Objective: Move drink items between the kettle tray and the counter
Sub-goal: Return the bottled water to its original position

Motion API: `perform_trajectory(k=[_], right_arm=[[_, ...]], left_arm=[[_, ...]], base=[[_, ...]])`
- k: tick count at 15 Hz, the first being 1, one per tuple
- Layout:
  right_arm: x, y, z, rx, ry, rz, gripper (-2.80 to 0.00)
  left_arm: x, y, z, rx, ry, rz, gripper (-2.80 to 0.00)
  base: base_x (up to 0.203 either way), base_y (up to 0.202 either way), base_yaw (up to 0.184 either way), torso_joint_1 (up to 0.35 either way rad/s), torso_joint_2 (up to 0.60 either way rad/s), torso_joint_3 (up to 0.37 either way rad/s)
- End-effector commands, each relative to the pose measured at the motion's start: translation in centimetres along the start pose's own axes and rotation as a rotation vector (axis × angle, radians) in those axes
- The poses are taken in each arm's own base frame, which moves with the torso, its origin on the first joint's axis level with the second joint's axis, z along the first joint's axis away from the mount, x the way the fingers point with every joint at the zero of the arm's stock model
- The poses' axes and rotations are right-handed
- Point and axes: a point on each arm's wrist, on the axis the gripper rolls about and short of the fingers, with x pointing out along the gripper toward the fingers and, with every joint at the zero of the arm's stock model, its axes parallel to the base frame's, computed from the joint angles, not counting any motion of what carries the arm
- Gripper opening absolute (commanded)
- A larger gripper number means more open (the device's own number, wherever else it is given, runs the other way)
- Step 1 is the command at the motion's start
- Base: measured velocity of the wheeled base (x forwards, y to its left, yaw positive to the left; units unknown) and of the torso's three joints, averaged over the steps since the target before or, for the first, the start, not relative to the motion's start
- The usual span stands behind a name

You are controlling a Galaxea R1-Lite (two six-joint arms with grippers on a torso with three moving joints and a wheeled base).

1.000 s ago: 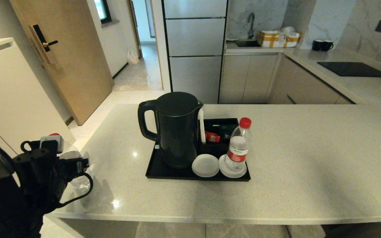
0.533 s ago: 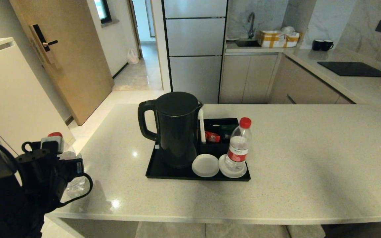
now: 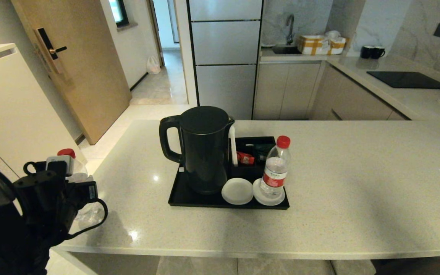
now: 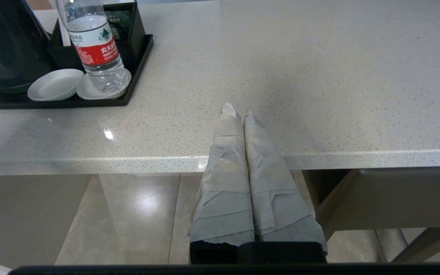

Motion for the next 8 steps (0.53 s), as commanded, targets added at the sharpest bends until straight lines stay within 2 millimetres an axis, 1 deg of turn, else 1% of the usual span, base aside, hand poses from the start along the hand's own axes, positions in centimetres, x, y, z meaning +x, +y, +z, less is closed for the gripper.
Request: perform_trajectory(k=[1,2,3,4,5,7,8], right_arm=[[0.0,0.0,0.0,0.0,0.0,0.0,-2.8],[0.0,0.0,0.0,0.0,0.0,0.0,-2.8],[0.0,0.0,0.0,0.0,0.0,0.0,-2.8],[0.0,0.0,0.0,0.0,0.0,0.0,-2.8],[0.0,0.0,0.0,0.0,0.0,0.0,-2.8],[0.0,0.0,0.0,0.0,-0.001,0.0,-2.8],[0.0,0.0,0.0,0.0,-0.001,0.0,-2.8]], left_arm=[[-1.4,-0.2,1.6,-0.013,-0.06,-0.022,-2.8],[-1.8,-0.4,1.7,-0.01,-0.057,-0.033,-2.8],[-2.6,-0.9,2.2,-0.009,-0.07,-0.06,-2.8],[-3.9,-1.1,3.5,-0.019,-0.108,-0.086,-2.8],[-4.9,-1.4,4.2,-0.023,-0.129,-0.114,-2.8],[-5.4,-1.7,4.3,-0.018,-0.121,-0.133,-2.8],[-6.1,-2.2,4.5,-0.012,-0.101,-0.167,-2.8]], base=[[0.0,0.0,0.0,0.0,0.0,0.0],[0.0,0.0,0.0,0.0,0.0,0.0],[0.0,0.0,0.0,0.0,0.0,0.0],[0.0,0.0,0.0,0.0,0.0,0.0],[0.0,0.0,0.0,0.0,0.0,0.0],[0.0,0.0,0.0,0.0,0.0,0.0],[0.0,0.0,0.0,0.0,0.0,0.0]])
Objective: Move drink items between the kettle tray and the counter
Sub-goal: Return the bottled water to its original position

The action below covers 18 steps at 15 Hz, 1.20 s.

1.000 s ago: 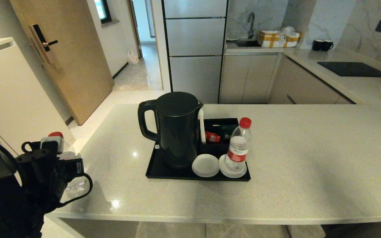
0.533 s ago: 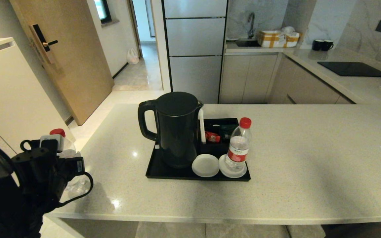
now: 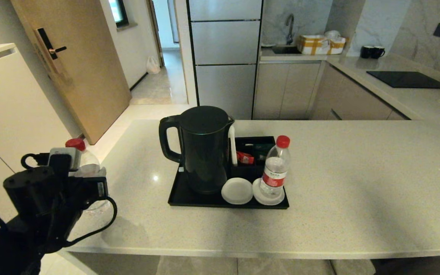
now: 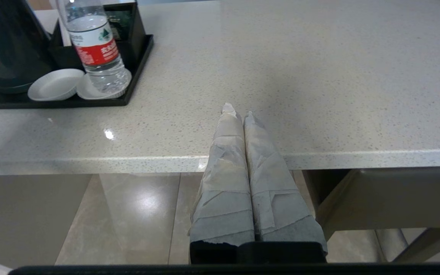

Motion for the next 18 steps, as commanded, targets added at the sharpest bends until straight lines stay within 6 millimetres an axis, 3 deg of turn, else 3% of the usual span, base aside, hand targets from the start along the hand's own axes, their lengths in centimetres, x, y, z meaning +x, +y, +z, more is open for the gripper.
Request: perform_trajectory(k=[1,3,5,7,13,18], right_arm=[[0.0,0.0,0.0,0.0,0.0,0.0,-2.8],[0.0,0.0,0.0,0.0,-0.001,0.0,-2.8],[0.0,0.0,0.0,0.0,-0.002,0.0,-2.8],[0.0,0.0,0.0,0.0,0.0,0.0,-2.8],[0.0,0.0,0.0,0.0,0.0,0.0,-2.8],[0.0,0.0,0.0,0.0,0.0,0.0,-2.8]], left_arm=[[-2.2,-0.7,2.1,-0.017,-0.027,-0.065,-2.8],[-5.9,-1.1,5.3,-0.065,-0.079,-0.162,-2.8],[-9.5,-2.9,7.5,-0.116,-0.067,-0.347,-2.8],[-11.2,-5.0,9.0,-0.145,-0.043,-0.486,-2.8],[-9.2,-10.1,7.3,-0.106,0.05,-0.551,-2.8],[-5.5,-16.8,3.8,-0.081,0.051,-0.585,-2.8]], base=[[0.0,0.0,0.0,0.0,0.0,0.0],[0.0,0.0,0.0,0.0,0.0,0.0],[0.0,0.0,0.0,0.0,0.0,0.0],[0.0,0.0,0.0,0.0,0.0,0.0],[0.0,0.0,0.0,0.0,0.0,0.0],[0.0,0.0,0.0,0.0,0.0,0.0]])
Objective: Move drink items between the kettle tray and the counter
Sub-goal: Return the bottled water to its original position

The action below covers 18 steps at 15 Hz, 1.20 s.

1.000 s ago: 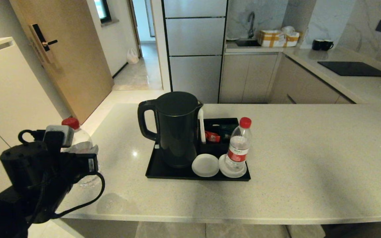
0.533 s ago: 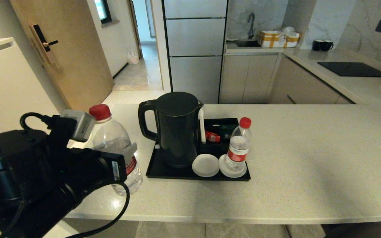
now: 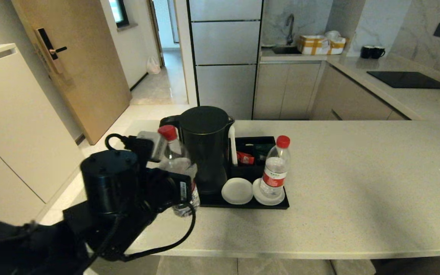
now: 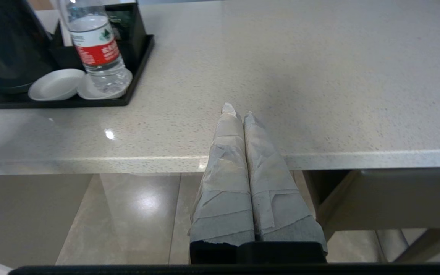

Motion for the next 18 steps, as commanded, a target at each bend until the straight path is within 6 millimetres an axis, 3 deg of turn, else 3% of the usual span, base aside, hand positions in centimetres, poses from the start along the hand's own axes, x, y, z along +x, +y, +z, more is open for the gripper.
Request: perform_trajectory(k=[1,6,10,15,18], right_arm=[[0.0,0.0,0.0,0.0,0.001,0.0,-2.8],[0.0,0.0,0.0,0.0,-0.001,0.0,-2.8],[0.0,0.0,0.0,0.0,0.001,0.0,-2.8],[0.0,0.0,0.0,0.0,0.001,0.0,-2.8],[0.0,0.0,0.0,0.0,0.001,0.0,-2.8]], left_arm=[[3.8,-2.0,-2.6,0.025,0.035,-0.02,-2.8],[6.0,-5.5,-3.1,0.08,0.007,-0.09,-2.8],[6.8,-6.4,-3.8,0.101,0.012,-0.104,-2.8],[9.8,-7.8,-4.6,0.134,-0.008,-0.105,-2.8],[9.9,-7.8,-4.6,0.141,-0.01,-0.106,-2.8]], base=[[0.0,0.0,0.0,0.0,0.0,0.0],[0.0,0.0,0.0,0.0,0.0,0.0],[0.0,0.0,0.0,0.0,0.0,0.0],[0.0,0.0,0.0,0.0,0.0,0.0],[0.0,0.0,0.0,0.0,0.0,0.0]])
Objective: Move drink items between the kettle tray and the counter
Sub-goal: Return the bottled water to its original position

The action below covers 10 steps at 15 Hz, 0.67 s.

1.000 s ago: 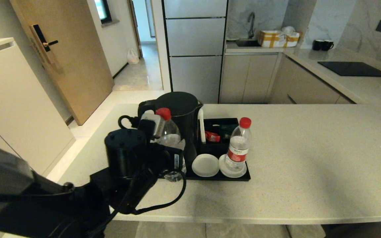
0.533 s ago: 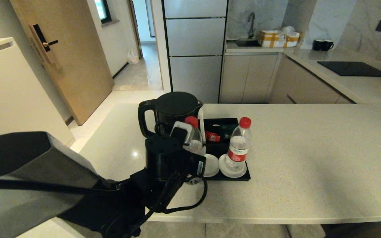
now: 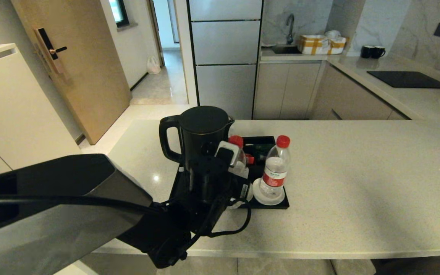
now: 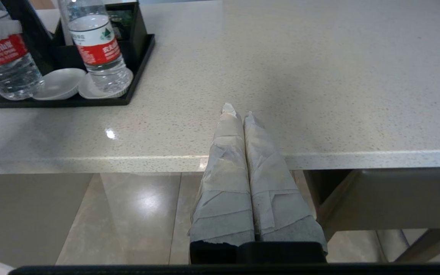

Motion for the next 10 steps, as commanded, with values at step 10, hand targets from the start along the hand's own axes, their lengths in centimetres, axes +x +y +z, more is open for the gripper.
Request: perform_trajectory(k=[10], right_arm=[[0.0,0.0,0.0,0.0,-0.001,0.0,-2.8]], left_arm=[[6.2,0.2,-1.5,0.012,0.002,0.047,-2.8]], base=[[0.0,0.0,0.0,0.0,0.0,0.0]])
